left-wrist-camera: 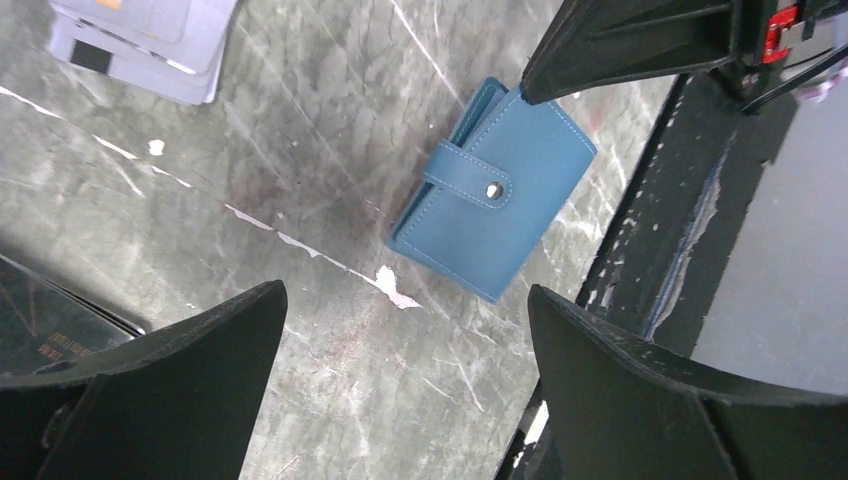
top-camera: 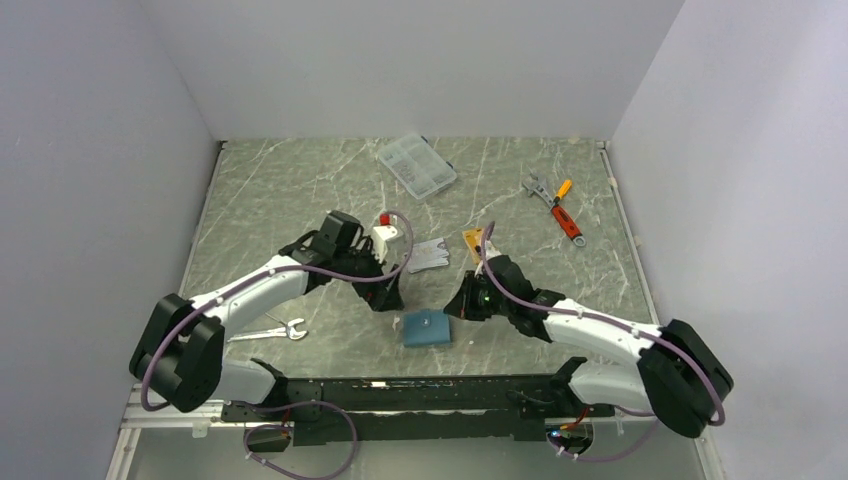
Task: Put the credit cards into the card holder
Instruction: Pick up the card holder from the center of the board.
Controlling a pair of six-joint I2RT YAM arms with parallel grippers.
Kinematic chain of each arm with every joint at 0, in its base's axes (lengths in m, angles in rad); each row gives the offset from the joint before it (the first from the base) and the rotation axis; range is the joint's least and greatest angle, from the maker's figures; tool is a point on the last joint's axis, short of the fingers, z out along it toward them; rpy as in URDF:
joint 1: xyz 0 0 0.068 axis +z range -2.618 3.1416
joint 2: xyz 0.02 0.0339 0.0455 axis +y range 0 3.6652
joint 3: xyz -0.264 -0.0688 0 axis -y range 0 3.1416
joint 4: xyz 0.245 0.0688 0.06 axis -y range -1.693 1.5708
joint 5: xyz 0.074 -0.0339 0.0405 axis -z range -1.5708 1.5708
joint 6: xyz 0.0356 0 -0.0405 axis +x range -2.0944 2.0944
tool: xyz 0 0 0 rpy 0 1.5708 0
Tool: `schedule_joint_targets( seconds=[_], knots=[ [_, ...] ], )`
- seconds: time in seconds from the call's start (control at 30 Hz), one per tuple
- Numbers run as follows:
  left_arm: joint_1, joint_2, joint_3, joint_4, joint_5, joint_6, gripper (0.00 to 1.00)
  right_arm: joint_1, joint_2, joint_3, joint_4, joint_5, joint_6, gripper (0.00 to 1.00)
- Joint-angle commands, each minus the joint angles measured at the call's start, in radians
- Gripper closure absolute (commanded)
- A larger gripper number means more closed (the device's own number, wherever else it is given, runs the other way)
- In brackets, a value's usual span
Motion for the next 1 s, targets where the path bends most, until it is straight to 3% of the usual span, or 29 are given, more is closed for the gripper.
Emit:
schedule_joint_targets(
  seconds=[0.0,0.27,0.63,0.97],
  knots=[
    [0.064,-0.045,-0.015,0.041,0.163,-0.012,0.01,0.0,-0.111,0.102,-0.028,0.053,-0.068,1.0],
    [0.094,-0.024,-0.009,0.111,0.317,-0.052,0.01,0.023,-0.185,0.219,-0.089,0.06,-0.11,1.0],
    [0.183,0.003,0.0,0.407,0.459,-0.555,0.01,0.036,-0.183,0.489,-0.173,0.175,-0.141,1.0],
    [0.248,-0.013,-0.024,0.665,0.557,-0.853,0.01,0.035,-0.118,0.623,-0.106,0.183,-0.082,1.0]
  ],
)
